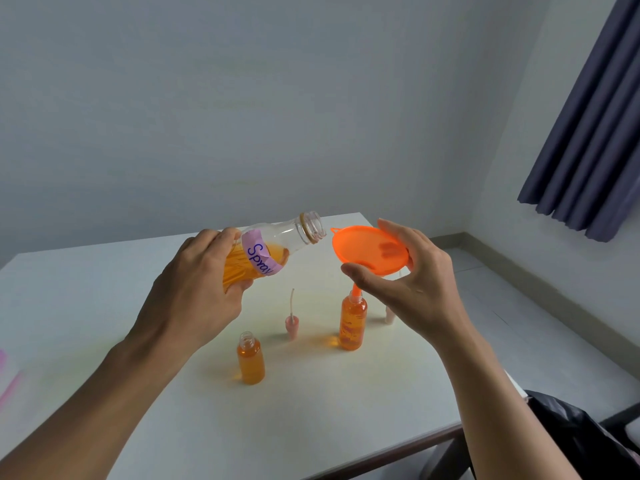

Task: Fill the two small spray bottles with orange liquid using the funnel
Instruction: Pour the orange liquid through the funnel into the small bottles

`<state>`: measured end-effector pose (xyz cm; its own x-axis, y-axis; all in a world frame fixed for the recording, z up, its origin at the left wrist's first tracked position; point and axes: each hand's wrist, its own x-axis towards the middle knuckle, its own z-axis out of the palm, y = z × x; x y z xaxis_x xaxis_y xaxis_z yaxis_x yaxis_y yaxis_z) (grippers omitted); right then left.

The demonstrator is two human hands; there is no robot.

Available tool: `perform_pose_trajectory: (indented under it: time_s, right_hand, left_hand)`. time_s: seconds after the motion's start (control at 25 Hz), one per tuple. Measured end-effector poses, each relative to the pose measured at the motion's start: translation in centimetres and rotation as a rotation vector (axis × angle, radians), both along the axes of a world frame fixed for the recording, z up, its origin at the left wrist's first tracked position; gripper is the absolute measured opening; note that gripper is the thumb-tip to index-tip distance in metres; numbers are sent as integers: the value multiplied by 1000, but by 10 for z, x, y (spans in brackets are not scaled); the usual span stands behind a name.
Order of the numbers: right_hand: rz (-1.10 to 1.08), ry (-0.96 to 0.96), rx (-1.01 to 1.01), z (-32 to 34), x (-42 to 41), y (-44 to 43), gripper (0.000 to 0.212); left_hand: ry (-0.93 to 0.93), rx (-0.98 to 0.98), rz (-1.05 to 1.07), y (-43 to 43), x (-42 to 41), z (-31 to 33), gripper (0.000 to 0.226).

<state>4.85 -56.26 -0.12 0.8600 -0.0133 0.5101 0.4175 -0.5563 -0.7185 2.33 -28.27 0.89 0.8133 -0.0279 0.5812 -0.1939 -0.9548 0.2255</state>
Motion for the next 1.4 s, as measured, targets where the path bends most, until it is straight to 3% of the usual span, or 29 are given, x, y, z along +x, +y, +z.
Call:
perform_pose_trajectory:
  time_s: [0.32, 0.52, 0.88, 1.08, 1.4]
  right_hand:
    - [-14, -74, 123, 14, -6, 6, 82]
    - [141, -49, 200, 49, -8, 64, 83]
    - [403, 231, -27, 42, 53, 271, 92]
    - [411, 342, -305, -9, 85, 354, 100]
    - [416, 260, -602, -58, 97, 401, 114]
  left_hand:
    - [16, -121, 16, 14, -13, -9, 66]
    - [-36, -291, 119, 54, -40, -24, 57]
    - [-126, -730, 442, 166, -77, -65, 41]
    - [-149, -771, 503, 189, -79, -79, 50]
    - [-153, -750, 509, 195, -78, -85, 65]
